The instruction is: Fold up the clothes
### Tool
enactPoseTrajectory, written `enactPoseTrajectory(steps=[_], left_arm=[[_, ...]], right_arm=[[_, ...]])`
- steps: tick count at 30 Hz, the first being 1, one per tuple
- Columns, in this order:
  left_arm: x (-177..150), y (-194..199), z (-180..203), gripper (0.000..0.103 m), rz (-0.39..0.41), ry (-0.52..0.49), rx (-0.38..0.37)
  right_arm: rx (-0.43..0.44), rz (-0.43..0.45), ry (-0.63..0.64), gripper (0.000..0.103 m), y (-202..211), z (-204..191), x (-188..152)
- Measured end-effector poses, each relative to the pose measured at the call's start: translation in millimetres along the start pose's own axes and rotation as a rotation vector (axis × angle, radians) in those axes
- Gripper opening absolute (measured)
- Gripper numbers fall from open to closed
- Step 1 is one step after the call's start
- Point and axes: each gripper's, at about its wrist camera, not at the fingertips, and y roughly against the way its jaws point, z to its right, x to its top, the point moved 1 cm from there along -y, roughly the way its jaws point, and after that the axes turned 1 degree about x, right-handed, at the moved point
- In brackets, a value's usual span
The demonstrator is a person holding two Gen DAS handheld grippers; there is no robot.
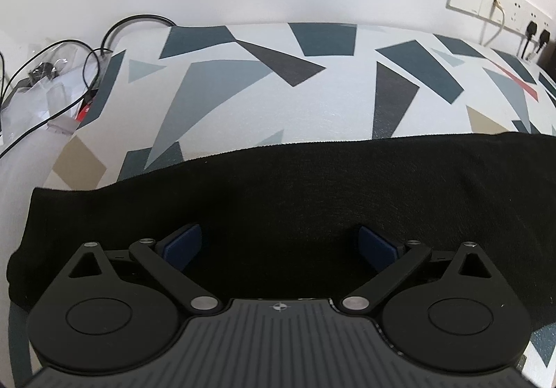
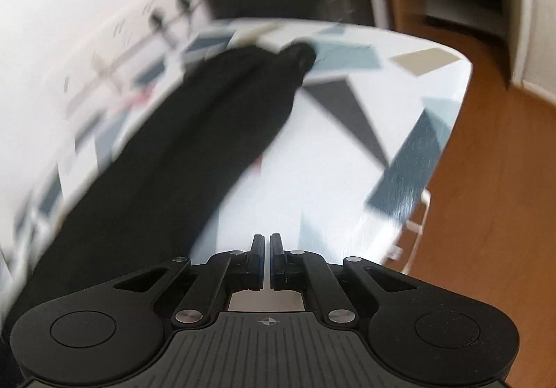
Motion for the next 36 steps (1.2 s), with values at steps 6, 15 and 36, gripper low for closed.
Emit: enactPoseTrajectory(steps=[6, 15, 36], left_arm=[[1.6, -1.3, 0.3, 0.102, 0.008, 0.023, 0.018], [4.4, -4.7, -0.6, 0.103, 0.002, 0.03, 0.03], [25.1, -16.7, 11.7, 0.103, 0.046, 0.057, 0.201]], right_arm=[[0.138, 0.081, 0.235, 0.04, -19.3, -66.6, 58.8], [0.27, -0.14, 0.356, 0.054, -123.6, -146.7, 92.0], [0.191, -0.027, 0.257, 0.008, -174.0, -129.6, 135.7]])
